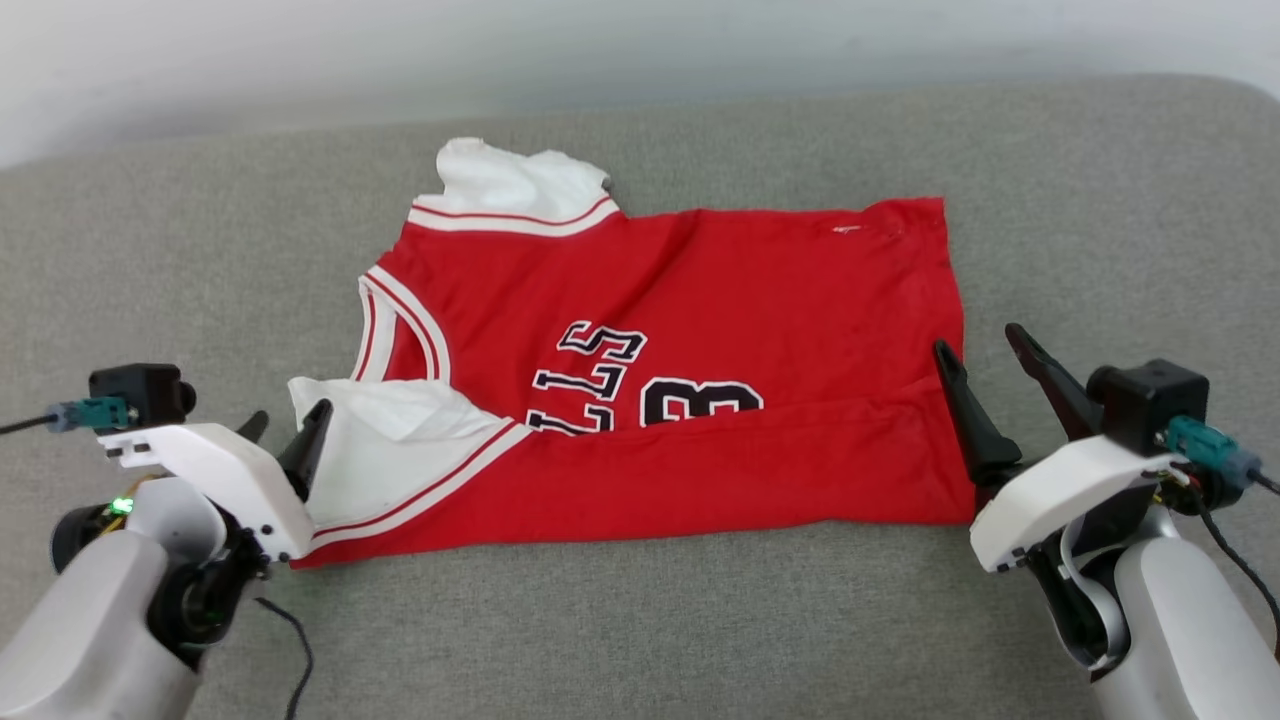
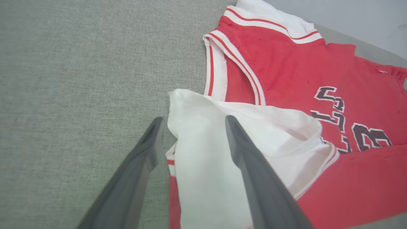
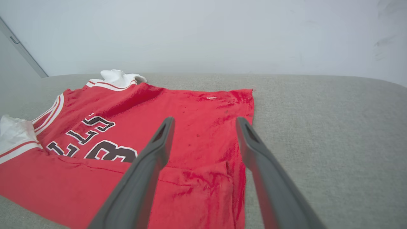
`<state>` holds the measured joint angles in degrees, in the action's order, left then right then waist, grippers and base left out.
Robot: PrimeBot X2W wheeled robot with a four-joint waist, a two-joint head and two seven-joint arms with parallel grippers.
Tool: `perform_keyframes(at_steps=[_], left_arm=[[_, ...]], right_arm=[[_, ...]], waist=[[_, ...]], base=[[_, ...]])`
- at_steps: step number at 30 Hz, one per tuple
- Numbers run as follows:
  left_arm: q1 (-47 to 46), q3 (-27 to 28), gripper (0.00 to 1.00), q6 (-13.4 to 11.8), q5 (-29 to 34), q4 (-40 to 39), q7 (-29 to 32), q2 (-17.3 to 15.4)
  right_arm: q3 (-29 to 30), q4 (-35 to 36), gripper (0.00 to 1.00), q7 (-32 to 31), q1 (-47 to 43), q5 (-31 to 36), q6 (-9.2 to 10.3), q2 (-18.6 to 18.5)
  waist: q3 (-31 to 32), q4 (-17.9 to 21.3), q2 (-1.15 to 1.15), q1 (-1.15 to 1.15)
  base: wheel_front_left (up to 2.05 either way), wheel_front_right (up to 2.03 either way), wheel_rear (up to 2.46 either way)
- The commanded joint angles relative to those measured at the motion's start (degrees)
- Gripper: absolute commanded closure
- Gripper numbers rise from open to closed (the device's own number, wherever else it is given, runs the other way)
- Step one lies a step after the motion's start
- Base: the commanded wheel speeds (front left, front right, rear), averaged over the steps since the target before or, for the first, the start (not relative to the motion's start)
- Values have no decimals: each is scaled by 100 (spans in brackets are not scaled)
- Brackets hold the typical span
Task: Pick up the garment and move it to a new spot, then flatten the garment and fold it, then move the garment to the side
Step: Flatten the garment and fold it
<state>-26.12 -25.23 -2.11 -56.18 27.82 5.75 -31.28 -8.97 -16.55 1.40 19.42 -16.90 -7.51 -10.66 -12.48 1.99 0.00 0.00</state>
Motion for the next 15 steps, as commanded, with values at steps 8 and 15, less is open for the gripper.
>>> perform_keyframes(at_steps=[8, 15], left_arm=[[458, -63, 0, -410, -308, -1173, 1547, -927], [821, -84, 0, -836, -739, -1731, 2664, -1396]], right_arm=[[230, 467, 0, 97, -578, 153, 4, 214], [322, 724, 0, -22, -734, 175, 4, 338]], waist=[[442, 174, 0, 0], [313, 351, 0, 0]], base=[[0, 0, 0], [0, 0, 0]])
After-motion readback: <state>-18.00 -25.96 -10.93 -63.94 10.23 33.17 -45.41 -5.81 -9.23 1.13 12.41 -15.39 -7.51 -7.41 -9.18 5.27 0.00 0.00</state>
